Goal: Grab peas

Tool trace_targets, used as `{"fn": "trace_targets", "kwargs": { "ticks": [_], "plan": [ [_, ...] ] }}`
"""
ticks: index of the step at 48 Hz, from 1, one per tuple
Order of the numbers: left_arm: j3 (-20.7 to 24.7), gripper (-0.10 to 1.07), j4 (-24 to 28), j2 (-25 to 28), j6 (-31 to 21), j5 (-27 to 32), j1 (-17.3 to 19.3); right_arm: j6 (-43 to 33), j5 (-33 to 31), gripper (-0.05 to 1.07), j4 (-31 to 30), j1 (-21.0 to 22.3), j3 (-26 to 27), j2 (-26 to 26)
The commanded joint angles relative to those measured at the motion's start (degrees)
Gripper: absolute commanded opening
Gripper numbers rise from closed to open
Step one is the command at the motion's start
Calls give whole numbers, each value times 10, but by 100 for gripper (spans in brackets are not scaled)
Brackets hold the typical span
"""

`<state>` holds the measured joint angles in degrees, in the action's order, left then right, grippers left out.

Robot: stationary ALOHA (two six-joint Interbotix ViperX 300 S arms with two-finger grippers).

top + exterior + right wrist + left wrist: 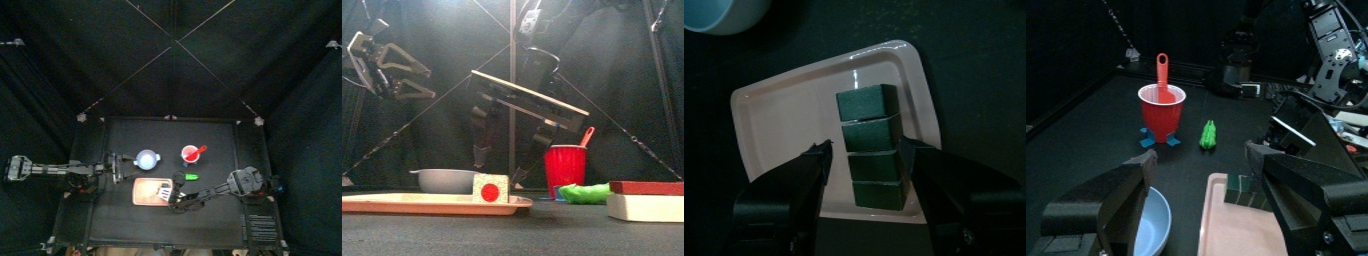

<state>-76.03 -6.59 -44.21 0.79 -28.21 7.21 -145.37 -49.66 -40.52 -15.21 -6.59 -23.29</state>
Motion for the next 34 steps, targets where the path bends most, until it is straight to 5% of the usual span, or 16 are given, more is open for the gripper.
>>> {"fn": "trace_targets", "kwargs": {
  "ticks": [1,25,34],
  "plan": [
    [5,103,0,1,-1,-3,-1,2,0,90,-4,1,-2,25],
    [6,103,0,1,-1,-3,-1,11,3,90,-43,6,-62,97],
    [6,103,0,1,0,-3,0,32,45,89,-61,14,-126,144]
  ]
}}
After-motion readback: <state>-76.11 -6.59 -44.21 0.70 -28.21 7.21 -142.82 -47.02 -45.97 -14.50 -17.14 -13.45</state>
